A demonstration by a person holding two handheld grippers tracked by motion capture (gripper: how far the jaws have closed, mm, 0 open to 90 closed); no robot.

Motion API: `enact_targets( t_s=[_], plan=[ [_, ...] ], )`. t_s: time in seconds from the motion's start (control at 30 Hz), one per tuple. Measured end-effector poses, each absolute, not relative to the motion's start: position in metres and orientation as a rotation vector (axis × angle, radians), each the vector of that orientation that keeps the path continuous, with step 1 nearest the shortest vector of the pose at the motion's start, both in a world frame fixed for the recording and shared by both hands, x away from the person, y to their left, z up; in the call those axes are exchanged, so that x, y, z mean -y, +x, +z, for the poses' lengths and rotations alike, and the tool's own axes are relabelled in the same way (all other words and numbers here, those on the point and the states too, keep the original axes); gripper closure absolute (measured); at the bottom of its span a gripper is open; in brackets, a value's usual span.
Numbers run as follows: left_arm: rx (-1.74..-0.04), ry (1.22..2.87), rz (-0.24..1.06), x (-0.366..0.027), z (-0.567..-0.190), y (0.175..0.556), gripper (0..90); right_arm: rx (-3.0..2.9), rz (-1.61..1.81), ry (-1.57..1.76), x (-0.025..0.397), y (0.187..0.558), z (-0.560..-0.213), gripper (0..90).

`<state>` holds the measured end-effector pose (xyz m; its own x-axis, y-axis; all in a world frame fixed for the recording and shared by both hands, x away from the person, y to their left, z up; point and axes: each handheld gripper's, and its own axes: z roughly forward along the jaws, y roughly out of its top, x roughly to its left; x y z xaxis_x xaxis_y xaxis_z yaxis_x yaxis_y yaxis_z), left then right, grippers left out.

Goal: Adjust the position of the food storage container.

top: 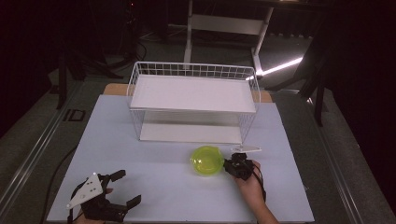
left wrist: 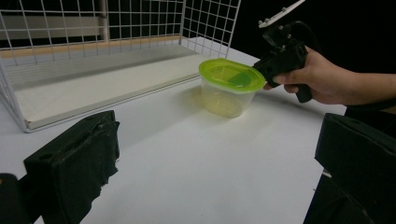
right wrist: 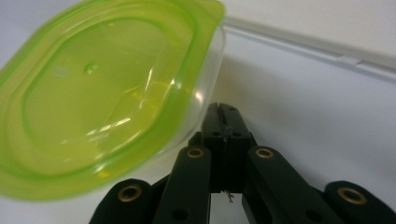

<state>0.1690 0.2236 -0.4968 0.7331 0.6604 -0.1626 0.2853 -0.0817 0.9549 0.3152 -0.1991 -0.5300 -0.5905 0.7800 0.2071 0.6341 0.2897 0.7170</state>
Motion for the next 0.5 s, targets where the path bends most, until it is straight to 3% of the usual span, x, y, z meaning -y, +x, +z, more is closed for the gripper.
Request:
enact_targets(
  t_s=[0.5],
  plan=[
    [-0.767,1.674,0.364,-0.222,-0.497,0.169,0.6,-2.473,1.231,1.274,0.166,0.3,-0.534,90.0]
  ],
)
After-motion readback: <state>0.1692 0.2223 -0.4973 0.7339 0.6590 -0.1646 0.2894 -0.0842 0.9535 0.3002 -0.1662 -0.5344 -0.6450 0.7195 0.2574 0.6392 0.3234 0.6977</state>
